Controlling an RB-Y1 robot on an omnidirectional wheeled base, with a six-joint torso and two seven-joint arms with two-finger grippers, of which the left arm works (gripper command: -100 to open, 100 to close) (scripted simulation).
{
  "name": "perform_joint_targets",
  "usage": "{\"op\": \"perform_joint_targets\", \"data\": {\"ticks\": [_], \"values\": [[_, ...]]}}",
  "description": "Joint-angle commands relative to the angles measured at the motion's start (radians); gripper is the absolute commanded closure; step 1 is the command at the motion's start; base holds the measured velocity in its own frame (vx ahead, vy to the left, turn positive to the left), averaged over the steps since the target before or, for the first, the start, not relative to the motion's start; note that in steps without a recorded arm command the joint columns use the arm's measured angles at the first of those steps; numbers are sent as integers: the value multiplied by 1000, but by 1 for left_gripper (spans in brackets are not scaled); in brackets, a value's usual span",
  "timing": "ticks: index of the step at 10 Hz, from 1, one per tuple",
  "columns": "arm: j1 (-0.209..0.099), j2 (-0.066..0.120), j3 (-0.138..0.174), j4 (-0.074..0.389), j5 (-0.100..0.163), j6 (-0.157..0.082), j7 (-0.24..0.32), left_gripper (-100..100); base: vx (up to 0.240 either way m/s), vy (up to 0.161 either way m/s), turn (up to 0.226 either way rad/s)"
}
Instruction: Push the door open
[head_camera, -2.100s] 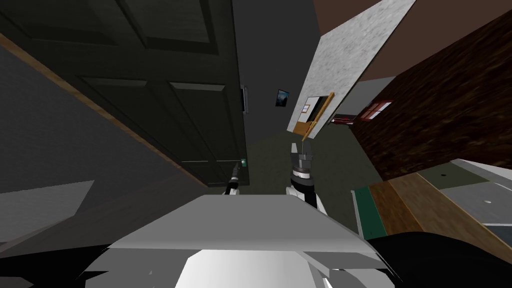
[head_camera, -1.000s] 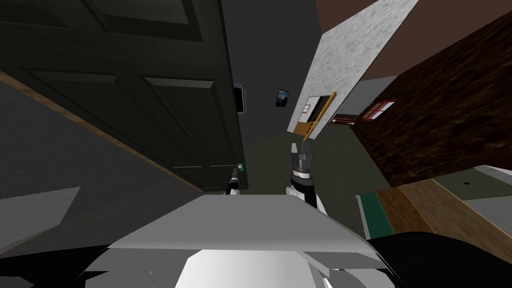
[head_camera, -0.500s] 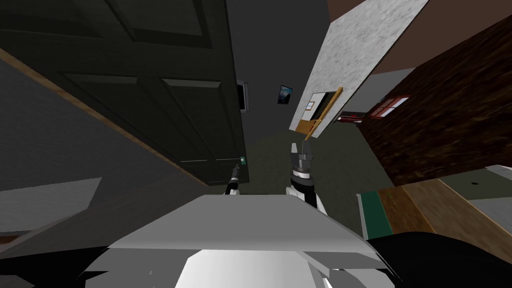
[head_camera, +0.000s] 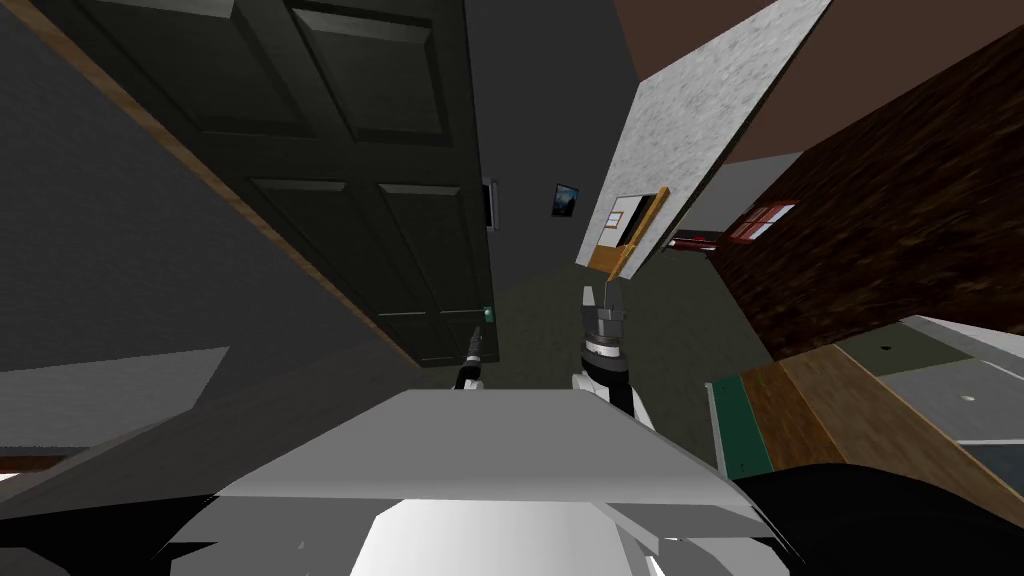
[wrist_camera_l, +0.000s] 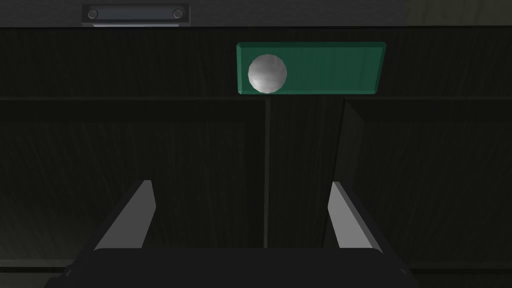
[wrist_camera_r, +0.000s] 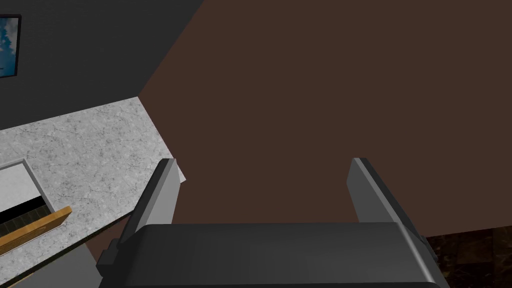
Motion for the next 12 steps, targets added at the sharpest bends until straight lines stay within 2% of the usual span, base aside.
{"op": "perform_joint_targets", "data": {"ticks": [1, 4, 6, 8, 9, 10, 12], "values": [[1, 18, 1, 2, 1, -6, 1, -100, 175, 26, -20], [3, 44, 3, 9, 4, -22, 6, -100, 227, 11, -31], [4, 36, 5, 14, 7, -33, 10, -100, 246, -53, -45], [5, 3, 7, 19, 10, -44, 14, -100, 224, -18, -35], [13, 17, 7, 0, 9, -31, 10, -100, 92, -7, 14], [13, 17, 7, 0, 9, -31, 10, 100, -21, -2, -9], [13, 17, 7, 0, 9, -31, 10, 100, -29, 3, -9]]}}
